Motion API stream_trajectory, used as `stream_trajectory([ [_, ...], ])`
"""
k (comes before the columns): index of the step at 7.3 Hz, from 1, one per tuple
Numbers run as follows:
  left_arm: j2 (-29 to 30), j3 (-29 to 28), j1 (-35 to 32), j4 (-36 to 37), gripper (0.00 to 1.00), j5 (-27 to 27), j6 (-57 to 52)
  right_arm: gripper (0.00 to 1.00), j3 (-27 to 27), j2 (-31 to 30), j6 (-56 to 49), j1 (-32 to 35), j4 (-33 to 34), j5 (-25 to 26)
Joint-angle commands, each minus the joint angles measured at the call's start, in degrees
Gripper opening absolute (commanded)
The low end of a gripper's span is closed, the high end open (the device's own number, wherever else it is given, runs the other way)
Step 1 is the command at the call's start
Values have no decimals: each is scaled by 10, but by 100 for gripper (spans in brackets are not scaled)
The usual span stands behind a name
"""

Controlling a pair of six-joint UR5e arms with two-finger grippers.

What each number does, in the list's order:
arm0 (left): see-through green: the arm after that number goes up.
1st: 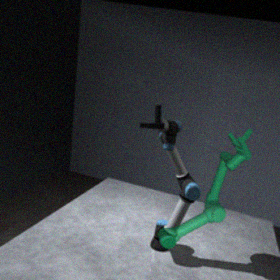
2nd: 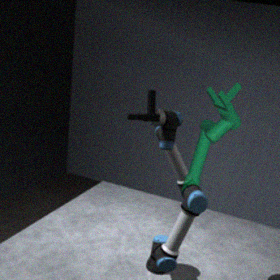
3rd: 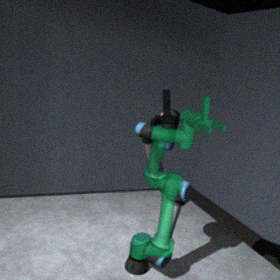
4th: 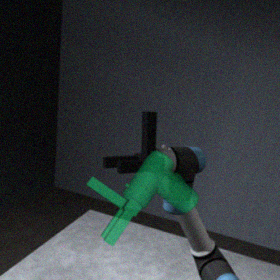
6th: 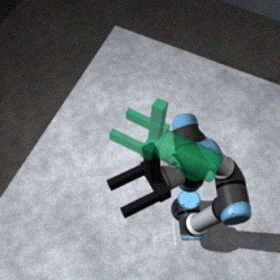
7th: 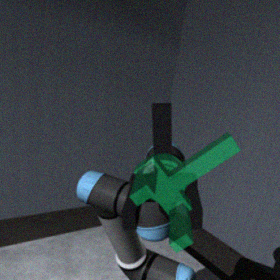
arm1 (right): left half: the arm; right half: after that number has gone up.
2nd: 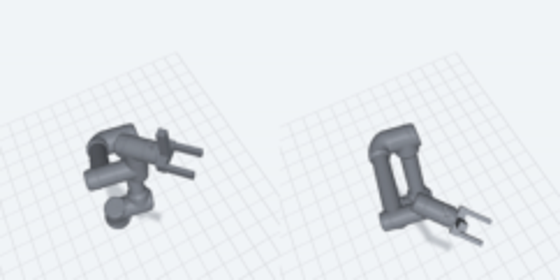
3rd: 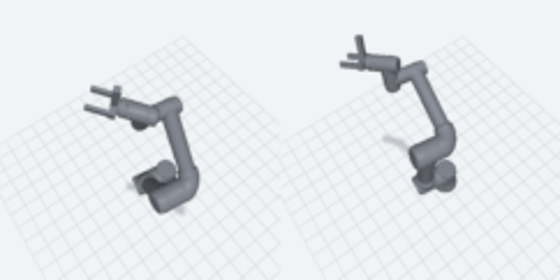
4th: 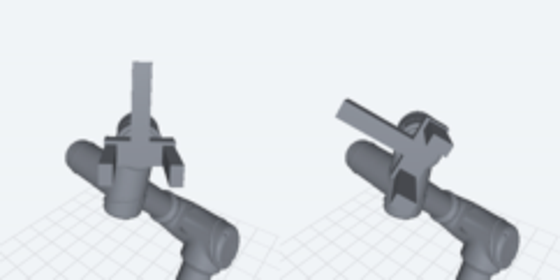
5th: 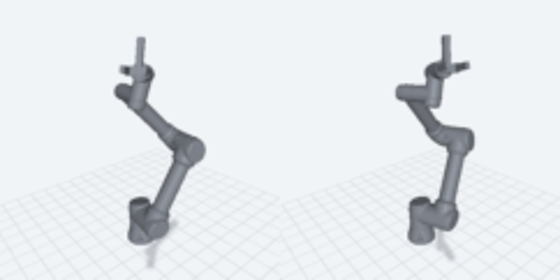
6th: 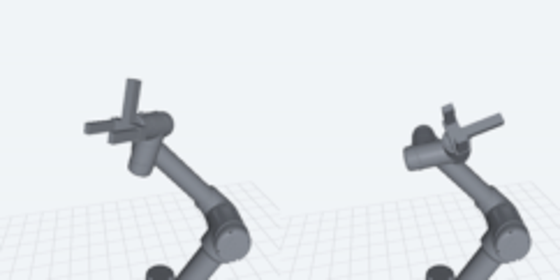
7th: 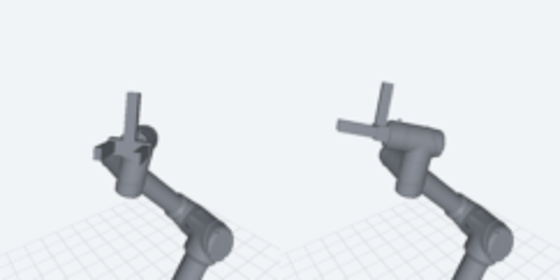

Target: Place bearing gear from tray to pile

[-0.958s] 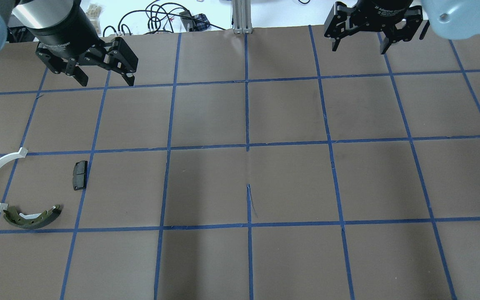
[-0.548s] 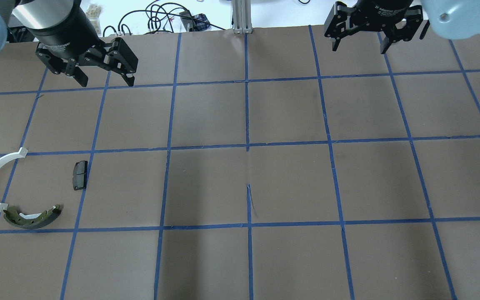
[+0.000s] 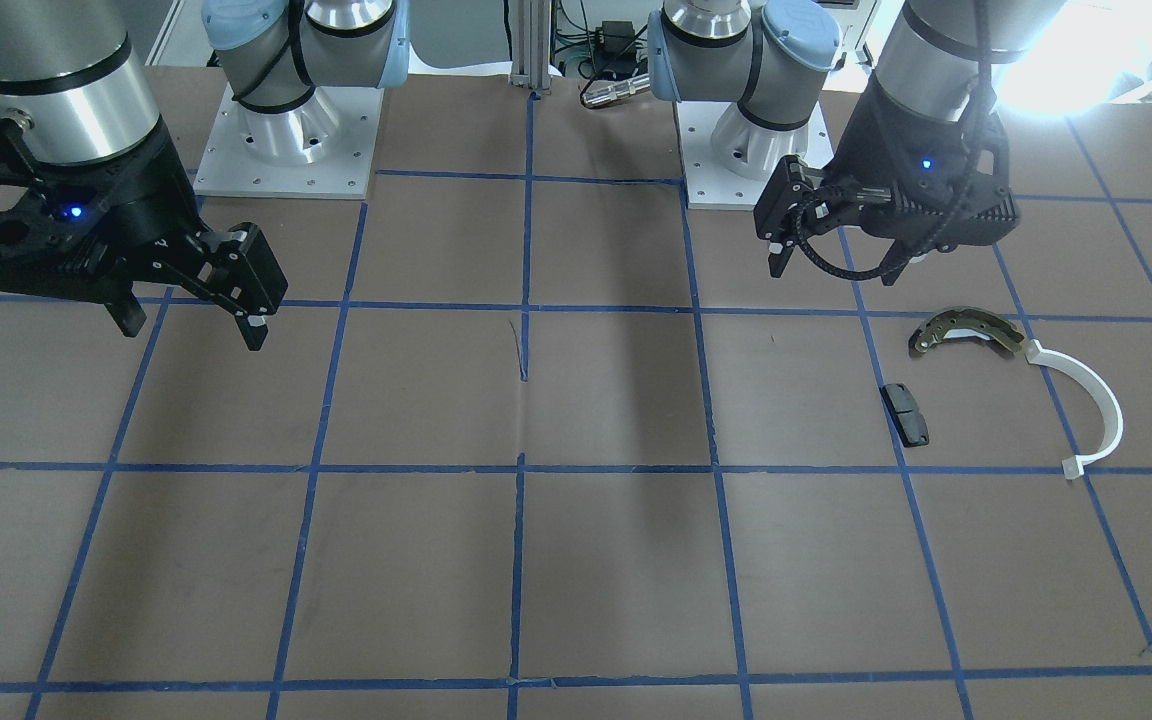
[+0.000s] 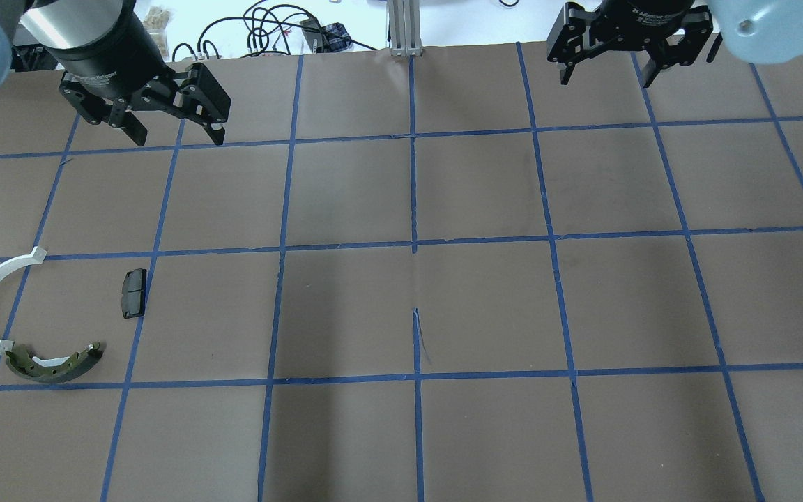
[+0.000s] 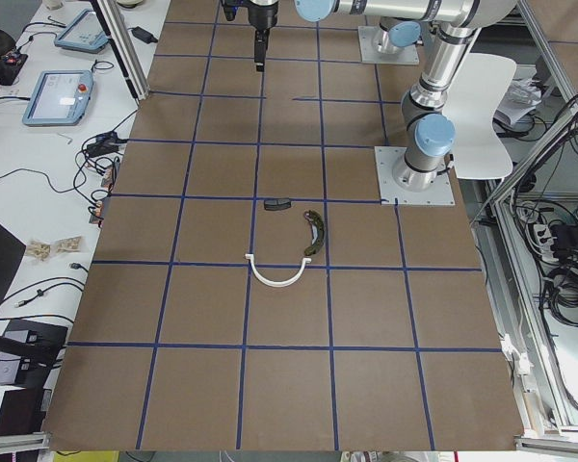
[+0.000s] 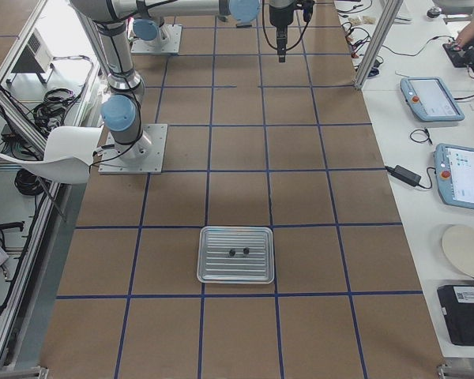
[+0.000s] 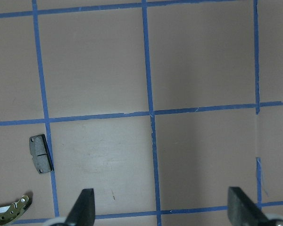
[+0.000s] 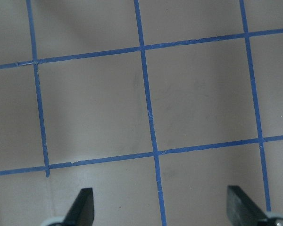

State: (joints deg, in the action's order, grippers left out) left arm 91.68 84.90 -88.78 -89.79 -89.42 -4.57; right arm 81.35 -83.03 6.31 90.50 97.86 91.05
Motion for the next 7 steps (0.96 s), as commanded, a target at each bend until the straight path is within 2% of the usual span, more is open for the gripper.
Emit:
stream_trajectory([
  [1,1,0,0,0,100,2,0,100,-7,-6,-75,-49,-10,2],
  [2,1,0,0,0,100,1,0,100,-15,-16,-161,-94,-11,-1],
  [5,1,0,0,0,100,1,0,100,-40,-26,-327,-258,-75,-8],
  [7,1,0,0,0,100,2,0,100,-43,-21,-350,-384,-84,-10],
])
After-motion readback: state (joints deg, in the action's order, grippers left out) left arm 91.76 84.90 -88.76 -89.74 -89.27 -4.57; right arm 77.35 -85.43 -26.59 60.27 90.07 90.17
